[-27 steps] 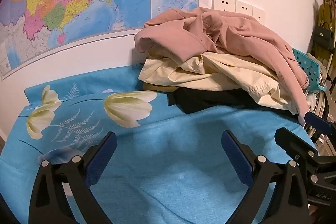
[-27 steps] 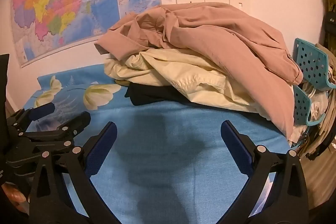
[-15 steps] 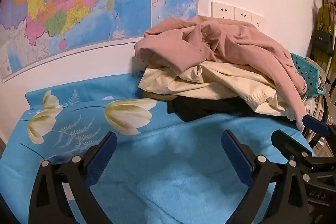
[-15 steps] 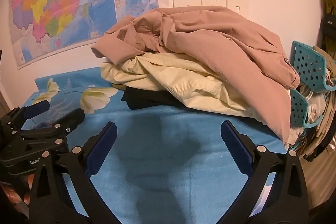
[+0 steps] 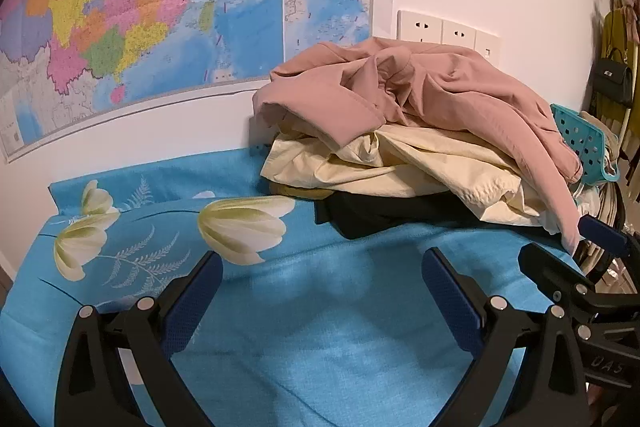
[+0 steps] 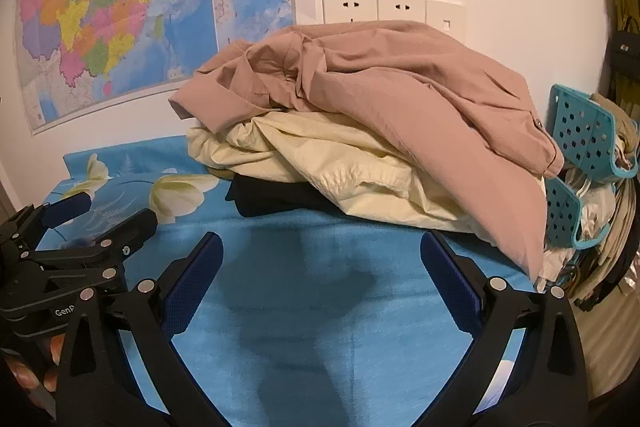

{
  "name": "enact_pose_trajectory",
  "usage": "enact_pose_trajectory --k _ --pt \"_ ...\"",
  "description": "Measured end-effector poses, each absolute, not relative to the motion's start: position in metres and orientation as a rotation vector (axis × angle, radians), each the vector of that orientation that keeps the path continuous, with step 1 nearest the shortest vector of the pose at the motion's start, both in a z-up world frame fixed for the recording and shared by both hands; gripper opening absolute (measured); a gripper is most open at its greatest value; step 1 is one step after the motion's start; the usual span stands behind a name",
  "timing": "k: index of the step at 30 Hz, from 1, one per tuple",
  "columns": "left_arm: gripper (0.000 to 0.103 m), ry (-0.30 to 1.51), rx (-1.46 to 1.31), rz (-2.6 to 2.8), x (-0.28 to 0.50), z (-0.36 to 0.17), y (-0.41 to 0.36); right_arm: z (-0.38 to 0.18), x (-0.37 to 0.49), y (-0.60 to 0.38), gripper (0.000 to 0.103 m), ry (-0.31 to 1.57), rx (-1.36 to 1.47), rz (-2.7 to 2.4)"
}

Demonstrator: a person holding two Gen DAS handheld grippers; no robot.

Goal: Fold large clothes

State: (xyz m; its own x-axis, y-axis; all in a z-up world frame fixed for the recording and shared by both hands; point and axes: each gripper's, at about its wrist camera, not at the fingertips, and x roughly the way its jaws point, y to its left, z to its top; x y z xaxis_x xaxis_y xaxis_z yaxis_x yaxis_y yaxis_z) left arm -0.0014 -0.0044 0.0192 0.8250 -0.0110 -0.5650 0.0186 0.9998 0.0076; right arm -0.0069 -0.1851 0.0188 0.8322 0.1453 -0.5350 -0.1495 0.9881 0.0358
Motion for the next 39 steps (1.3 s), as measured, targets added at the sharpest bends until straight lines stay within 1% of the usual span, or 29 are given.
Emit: enact_pose_trajectory --k 39 --pt "0.096 0.594 -0.01 -0.017 -0.0005 0.0236 -0.0049 0.027 -0.0079 -0.1832 0.098 0.54 -0.062 0.137"
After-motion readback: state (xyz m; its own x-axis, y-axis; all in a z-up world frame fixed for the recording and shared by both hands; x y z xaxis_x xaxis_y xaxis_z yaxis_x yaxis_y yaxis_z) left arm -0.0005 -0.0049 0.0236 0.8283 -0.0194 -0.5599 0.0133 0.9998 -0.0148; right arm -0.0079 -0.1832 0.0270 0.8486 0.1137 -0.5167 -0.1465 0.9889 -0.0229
